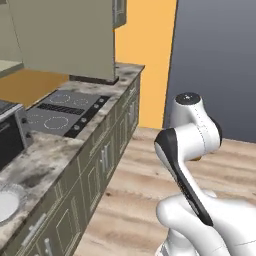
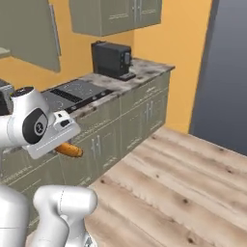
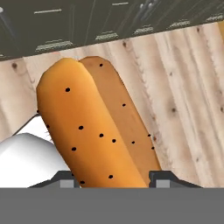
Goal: Move the hot dog bun to the plate on the dining table and place the condiment next to that plate. Then navigate to the fridge and take the sausage and place it on the plate as well.
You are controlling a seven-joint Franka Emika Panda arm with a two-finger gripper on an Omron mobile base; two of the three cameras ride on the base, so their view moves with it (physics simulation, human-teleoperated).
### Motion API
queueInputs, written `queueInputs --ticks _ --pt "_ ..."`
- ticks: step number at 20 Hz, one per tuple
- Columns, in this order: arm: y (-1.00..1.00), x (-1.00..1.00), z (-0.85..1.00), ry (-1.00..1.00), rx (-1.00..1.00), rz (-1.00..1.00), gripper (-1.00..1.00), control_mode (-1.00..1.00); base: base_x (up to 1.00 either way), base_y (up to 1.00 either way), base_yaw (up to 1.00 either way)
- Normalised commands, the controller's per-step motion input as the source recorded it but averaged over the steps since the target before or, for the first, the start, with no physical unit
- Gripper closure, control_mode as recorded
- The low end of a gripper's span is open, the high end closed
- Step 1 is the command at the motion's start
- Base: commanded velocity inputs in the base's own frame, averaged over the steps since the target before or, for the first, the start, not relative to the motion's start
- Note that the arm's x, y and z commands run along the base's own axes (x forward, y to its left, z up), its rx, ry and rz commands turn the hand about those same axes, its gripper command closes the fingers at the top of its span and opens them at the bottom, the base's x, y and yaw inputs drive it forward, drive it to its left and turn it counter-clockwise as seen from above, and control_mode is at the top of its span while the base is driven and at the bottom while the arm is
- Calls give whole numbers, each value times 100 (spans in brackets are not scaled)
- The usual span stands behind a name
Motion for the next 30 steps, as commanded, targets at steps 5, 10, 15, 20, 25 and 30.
queueInputs --ticks 5,10,15,20,25,30 --pt "0 0 0 0 0 0 100 100 -50 10 -73" --pt "0 0 0 0 0 0 100 100 -55 0 -65" --pt "0 0 0 0 0 0 100 100 -59 -5 -56" --pt "0 0 0 0 0 0 100 100 -60 -23 -53" --pt "0 0 0 0 0 0 100 100 -65 -33 -48" --pt "0 0 0 0 0 0 100 100 -61 -10 -37"
